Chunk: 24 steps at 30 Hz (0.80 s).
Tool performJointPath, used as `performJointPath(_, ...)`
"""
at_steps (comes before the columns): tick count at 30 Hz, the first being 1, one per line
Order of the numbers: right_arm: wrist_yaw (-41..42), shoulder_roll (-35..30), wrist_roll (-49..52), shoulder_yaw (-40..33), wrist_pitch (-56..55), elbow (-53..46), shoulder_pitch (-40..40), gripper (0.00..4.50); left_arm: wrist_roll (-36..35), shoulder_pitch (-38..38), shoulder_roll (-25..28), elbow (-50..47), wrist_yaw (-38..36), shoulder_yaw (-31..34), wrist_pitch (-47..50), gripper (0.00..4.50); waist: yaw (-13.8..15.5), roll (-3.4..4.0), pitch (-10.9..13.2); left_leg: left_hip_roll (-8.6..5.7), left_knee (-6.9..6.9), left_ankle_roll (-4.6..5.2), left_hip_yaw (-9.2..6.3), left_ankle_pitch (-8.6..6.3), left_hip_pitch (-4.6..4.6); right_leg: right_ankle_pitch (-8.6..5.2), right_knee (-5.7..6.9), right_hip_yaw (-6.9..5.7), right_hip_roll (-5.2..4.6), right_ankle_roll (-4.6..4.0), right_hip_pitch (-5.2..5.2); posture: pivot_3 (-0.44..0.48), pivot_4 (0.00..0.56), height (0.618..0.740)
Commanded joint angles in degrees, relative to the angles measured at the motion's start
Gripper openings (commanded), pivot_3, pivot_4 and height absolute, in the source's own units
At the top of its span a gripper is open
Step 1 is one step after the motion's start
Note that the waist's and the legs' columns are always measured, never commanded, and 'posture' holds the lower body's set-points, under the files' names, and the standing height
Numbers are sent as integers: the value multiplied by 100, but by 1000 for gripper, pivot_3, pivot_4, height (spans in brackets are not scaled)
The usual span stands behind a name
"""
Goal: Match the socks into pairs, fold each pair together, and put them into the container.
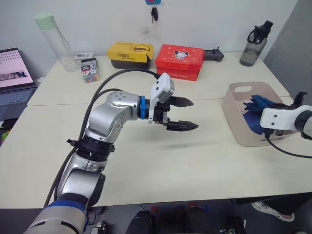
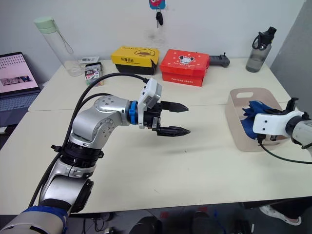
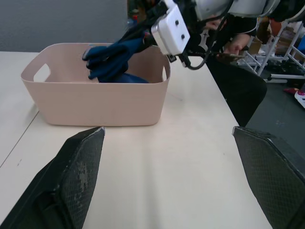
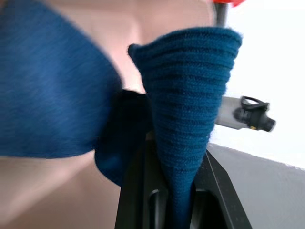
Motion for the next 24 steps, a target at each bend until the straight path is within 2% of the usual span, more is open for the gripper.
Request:
performJointPath(1, 212, -12, -295, 49, -141, 59, -113, 0, 1, -1, -32, -183, -16, -37, -136, 4489, 0, 0, 0, 0, 0, 0, 0, 0, 0, 0, 0, 0, 0, 0, 0, 0, 150, 740)
performJointPath(7, 942, 161, 84, -151, 352, -174, -227, 0, -20, 21, -24, -209, -32, -69, -160, 4489, -1, 0, 0, 0, 2, 0, -1, 0, 1, 0, 2, -1, 0, 0, 1, 0, 150, 740)
performJointPath(15, 2364, 101, 1066, -554, 1963, -946, -300, 2776, 152, 23, 3, -37, -101, -166, -461, 4500, 4, 0, 0, 0, 4, 0, -5, 0, -1, 0, 2, -3, 0, 0, 1, 0, 150, 740)
performJointPath(18, 2590, 58, 1309, -728, 2401, -938, -626, 3710, 170, 39, 7, -32, -137, -173, -503, 4500, 3, 0, 0, 0, 5, 0, -6, 0, -1, 0, 2, -3, -1, 0, 1, 0, 150, 740)
performJointPath(24, 3439, -282, 2181, -1198, 3285, -1323, -631, 3710, 180, 78, 39, -16, -174, -163, -553, 4500, 19, 0, 0, -1, 6, 0, -13, 0, -5, 0, -1, -9, -2, 0, 1, 0, 150, 740)
